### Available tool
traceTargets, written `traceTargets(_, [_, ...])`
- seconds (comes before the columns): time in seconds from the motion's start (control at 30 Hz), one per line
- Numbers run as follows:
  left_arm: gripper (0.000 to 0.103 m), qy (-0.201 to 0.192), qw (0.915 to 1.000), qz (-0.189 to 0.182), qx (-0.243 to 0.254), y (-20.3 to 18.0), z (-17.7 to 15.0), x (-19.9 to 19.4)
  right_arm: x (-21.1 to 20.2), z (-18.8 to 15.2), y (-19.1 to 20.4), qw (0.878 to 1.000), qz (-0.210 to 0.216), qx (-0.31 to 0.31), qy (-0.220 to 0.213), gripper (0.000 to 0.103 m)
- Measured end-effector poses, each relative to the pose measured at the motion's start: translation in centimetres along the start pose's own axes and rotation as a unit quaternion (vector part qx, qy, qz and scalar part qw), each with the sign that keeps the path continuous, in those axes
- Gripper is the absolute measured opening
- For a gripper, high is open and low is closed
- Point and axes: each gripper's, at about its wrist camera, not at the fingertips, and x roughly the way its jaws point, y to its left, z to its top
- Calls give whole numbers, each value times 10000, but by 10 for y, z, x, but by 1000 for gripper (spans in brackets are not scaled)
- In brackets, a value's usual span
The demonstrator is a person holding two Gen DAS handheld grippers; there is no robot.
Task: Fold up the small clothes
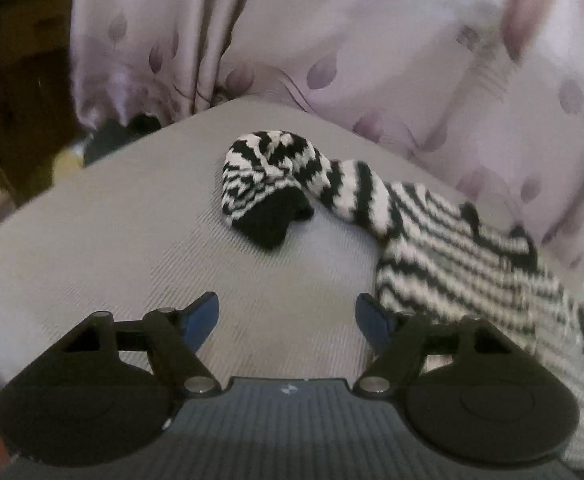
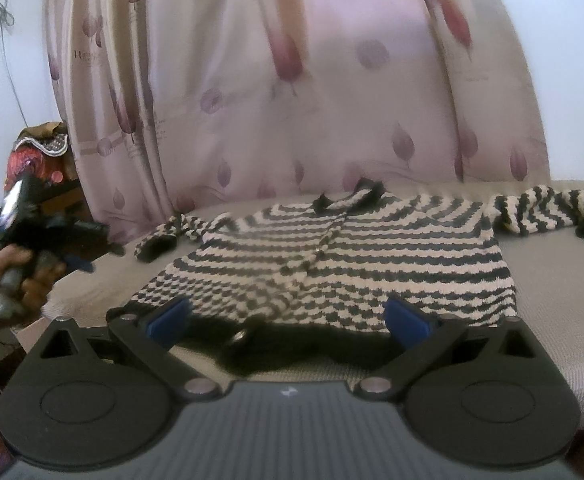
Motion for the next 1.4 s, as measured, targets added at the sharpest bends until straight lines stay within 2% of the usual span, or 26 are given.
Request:
traceTargets(0.07, [74, 105, 9998, -138, -133, 3, 14, 19, 4, 1, 1, 10000, -26, -30, 57, 103])
traceTargets(0.17, [78, 235, 9968, -250, -727, 14, 33, 46, 10, 2, 2, 9998, -46, -76, 169, 103])
traceTargets(0.27, [89, 324, 9896, -78, -1399, 28, 47, 74, 15, 2, 4, 9996, -93, -143, 238, 103])
traceTargets(0.33, [88, 447, 9828, -44, -1790, 37, 53, 93, 19, 2, 5, 9994, -100, -151, 291, 103])
traceTargets(0.37, [85, 317, 9838, -32, -1761, 38, 56, 96, 21, 2, 5, 9993, -106, -149, 324, 103])
traceTargets(0.4, [59, 263, 9863, 35, -1631, 36, 60, 100, 23, 2, 5, 9992, -114, -151, 361, 103])
traceTargets(0.43, [19, 333, 9883, 146, -1481, 35, 64, 105, 25, 2, 4, 9991, -117, -151, 388, 103])
traceTargets(0.47, [17, 455, 9884, 255, -1430, 36, 68, 111, 27, 2, 4, 9990, -119, -150, 415, 103])
traceTargets(0.53, [15, 350, 9879, 366, -1465, 40, 76, 110, 29, 2, 4, 9988, -122, -153, 441, 103])
traceTargets(0.57, [13, 261, 9900, 585, -1258, 39, 82, 106, 30, 2, 4, 9988, -126, -159, 445, 103])
traceTargets(0.63, [13, -153, 9920, 1061, -672, 36, 98, 91, 31, 3, 5, 9987, -129, -178, 451, 103])
traceTargets(0.7, [13, -620, 9879, 1411, -178, 33, 114, 69, 32, 2, 4, 9986, -118, -188, 474, 103])
traceTargets(0.77, [13, -1109, 9758, 1851, 365, 30, 129, 49, 34, 2, 4, 9986, -118, -172, 495, 103])
traceTargets(0.87, [13, -1606, 9467, 2576, 1076, 31, 139, 30, 40, 0, 2, 9982, -95, -99, 576, 103])
traceTargets(0.9, [15, -1638, 9348, 2902, 1228, 35, 140, 30, 41, 0, 2, 9982, -89, -79, 587, 103])
traceTargets(0.93, [23, -1588, 9274, 3128, 1299, 41, 139, 32, 42, -1, 2, 9982, -77, -60, 590, 103])
traceTargets(0.97, [27, -1512, 9249, 3221, 1340, 46, 136, 35, 43, -1, 1, 9982, -57, -40, 592, 103])
traceTargets(1.0, [39, -1464, 9244, 3251, 1355, 51, 132, 38, 43, -2, 1, 9982, -42, -28, 590, 103])
traceTargets(1.03, [56, -1402, 9242, 3283, 1359, 56, 125, 39, 43, -2, 1, 9982, -31, -21, 590, 103])
traceTargets(1.1, [76, -1411, 9180, 3524, 1151, 65, 109, 33, 43, -2, 0, 9981, -37, -28, 610, 103])
traceTargets(1.13, [79, -1522, 9154, 3609, 922, 70, 100, 22, 43, -1, 0, 9982, -52, -33, 602, 103])
traceTargets(1.23, [79, -1858, 9156, 3542, 421, 80, 81, -3, 40, 1, -4, 9985, -110, -2, 544, 103])
traceTargets(1.27, [79, -1909, 9149, 3534, 408, 78, 78, -10, 40, 1, -6, 9985, -133, 35, 533, 103])
traceTargets(1.4, [90, -1757, 9281, 3171, 849, 78, 86, -9, 39, 3, -14, 9981, -183, 253, 526, 103])
